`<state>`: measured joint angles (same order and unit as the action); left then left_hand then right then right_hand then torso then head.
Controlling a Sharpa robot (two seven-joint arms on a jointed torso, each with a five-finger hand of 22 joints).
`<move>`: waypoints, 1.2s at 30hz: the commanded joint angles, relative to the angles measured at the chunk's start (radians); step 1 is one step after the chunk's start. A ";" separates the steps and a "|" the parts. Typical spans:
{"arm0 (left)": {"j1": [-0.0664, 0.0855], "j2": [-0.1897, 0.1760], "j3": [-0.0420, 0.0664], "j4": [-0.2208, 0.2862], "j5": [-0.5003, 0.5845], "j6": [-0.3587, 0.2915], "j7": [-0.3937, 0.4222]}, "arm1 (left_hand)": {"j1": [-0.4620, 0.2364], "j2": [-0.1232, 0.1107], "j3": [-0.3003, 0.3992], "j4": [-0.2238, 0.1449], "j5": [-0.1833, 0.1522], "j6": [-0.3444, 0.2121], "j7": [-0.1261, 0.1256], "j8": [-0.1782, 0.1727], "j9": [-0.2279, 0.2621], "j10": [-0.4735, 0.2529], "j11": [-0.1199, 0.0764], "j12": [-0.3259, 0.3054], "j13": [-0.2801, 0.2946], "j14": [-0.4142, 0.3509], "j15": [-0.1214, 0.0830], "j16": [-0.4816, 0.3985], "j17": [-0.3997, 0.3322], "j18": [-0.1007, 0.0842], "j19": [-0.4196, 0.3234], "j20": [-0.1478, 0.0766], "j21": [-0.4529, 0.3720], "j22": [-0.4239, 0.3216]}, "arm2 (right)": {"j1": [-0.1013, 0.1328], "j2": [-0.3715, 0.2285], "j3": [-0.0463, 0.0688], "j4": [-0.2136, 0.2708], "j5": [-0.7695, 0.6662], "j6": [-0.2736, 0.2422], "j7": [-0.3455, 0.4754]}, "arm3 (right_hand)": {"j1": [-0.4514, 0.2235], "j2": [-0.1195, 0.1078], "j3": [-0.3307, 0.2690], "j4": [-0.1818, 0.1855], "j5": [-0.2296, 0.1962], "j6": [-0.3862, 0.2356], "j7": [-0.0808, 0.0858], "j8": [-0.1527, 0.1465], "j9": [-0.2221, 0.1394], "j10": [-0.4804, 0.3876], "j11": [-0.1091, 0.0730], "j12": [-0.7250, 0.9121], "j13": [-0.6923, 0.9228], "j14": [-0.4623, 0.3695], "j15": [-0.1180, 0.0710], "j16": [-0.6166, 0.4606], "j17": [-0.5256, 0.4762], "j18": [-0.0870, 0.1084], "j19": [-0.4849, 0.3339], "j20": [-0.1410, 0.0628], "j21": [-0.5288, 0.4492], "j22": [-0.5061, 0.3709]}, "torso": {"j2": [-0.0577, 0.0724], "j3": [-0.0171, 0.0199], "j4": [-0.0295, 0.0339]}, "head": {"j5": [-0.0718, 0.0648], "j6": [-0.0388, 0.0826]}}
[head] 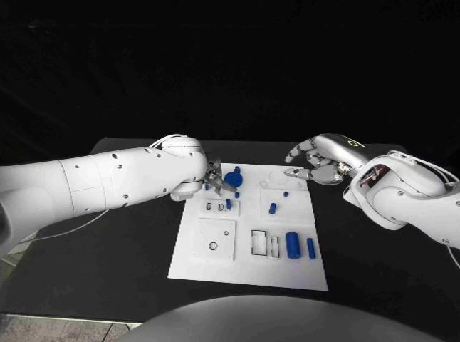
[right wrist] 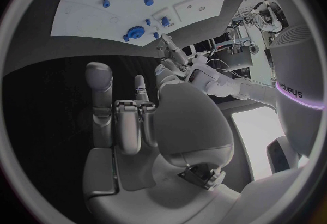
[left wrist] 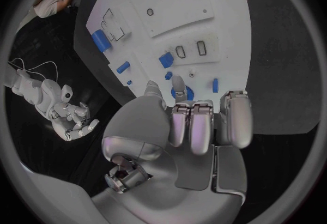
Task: Assemble the parts on the task board
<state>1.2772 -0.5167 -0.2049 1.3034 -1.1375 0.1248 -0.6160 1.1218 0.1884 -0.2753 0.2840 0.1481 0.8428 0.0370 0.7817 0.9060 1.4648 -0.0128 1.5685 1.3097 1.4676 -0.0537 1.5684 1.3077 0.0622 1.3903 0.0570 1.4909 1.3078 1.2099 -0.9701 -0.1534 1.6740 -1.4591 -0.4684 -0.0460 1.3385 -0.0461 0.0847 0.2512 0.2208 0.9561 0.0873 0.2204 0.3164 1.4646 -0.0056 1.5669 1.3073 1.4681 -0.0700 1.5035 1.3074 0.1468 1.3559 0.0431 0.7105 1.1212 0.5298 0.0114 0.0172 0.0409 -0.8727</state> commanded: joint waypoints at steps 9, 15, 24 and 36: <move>-0.029 0.019 0.001 -0.019 0.035 0.026 0.005 | 0.003 0.001 0.023 -0.010 0.033 -0.011 0.003 -0.044 0.016 0.106 -0.006 0.002 0.261 0.103 -0.005 0.002 0.263 -0.009 -0.017 -0.003 -0.013 0.065 | -0.001 0.003 0.000 0.000 -0.010 0.016 -0.007 | 0.001 0.008 0.002 -0.007 0.005 0.010 -0.002 0.006 0.002 0.106 0.008 0.004 0.263 0.085 0.006 0.000 0.183 0.001 0.003 0.001 -0.009 -0.003 | -0.004 -0.0014 0.0021 | 0.004 0.000; -0.038 0.030 0.001 -0.034 0.056 0.010 0.024 | 0.012 -0.001 0.033 -0.016 0.050 -0.005 0.004 -0.069 0.019 0.106 -0.005 0.002 0.261 0.103 -0.004 0.002 0.263 -0.007 -0.025 -0.002 -0.018 0.059 | -0.001 0.007 0.000 -0.001 -0.009 0.023 -0.011 | 0.001 0.008 0.002 -0.007 0.006 0.011 -0.002 0.006 0.002 0.106 0.008 0.004 0.263 0.084 0.006 -0.002 0.181 0.002 0.002 0.001 -0.013 -0.005 | -0.006 -0.0015 0.0026 | 0.007 0.000; -0.047 0.042 0.001 -0.045 0.081 0.014 0.033 | 0.019 -0.001 0.040 -0.020 0.060 -0.001 0.005 -0.086 0.022 0.106 -0.004 0.002 0.261 0.103 -0.003 0.002 0.263 -0.005 -0.034 -0.002 -0.024 0.051 | -0.001 0.004 0.000 -0.010 -0.004 0.030 -0.015 | 0.001 0.008 0.002 -0.007 0.006 0.011 -0.002 0.006 0.002 0.106 0.009 0.004 0.263 0.084 0.006 -0.002 0.180 0.002 0.001 0.001 -0.014 -0.006 | -0.007 -0.0016 0.0024 | 0.003 0.000; -0.058 0.054 0.001 -0.057 0.090 0.032 0.024 | 0.033 0.001 0.055 -0.029 0.074 0.008 0.005 -0.109 0.028 0.106 -0.003 0.002 0.261 0.103 -0.002 0.002 0.263 -0.003 -0.043 -0.001 -0.031 0.045 | -0.004 0.008 0.000 -0.016 -0.001 0.041 -0.018 | 0.001 0.009 0.002 -0.007 0.006 0.011 -0.002 0.006 0.002 0.106 0.009 0.004 0.263 0.083 0.007 -0.004 0.177 0.003 0.000 0.001 -0.018 -0.008 | -0.009 -0.0013 0.0032 | 0.001 0.000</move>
<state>1.2209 -0.4663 -0.2044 1.2481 -1.0591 0.1371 -0.5987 1.1437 0.1909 -0.2253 0.2559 0.2174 0.8416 0.0428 0.6775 0.9329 1.4644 -0.0122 1.5685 1.3106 1.4676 -0.0537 1.5684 1.3074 0.0622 1.3543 0.0572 1.4639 1.3074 1.2072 -0.9631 -0.1534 1.6595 -1.4571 -0.4419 -0.0576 1.3385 -0.0462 0.0875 0.2484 0.2207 0.9594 0.0839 0.2204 0.3168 1.4677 -0.0025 1.5668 1.3079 1.4681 -0.0700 1.5034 1.3073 0.1468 1.3558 0.0431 0.6980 1.1144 0.5216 0.0099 0.0197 0.0420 -0.8727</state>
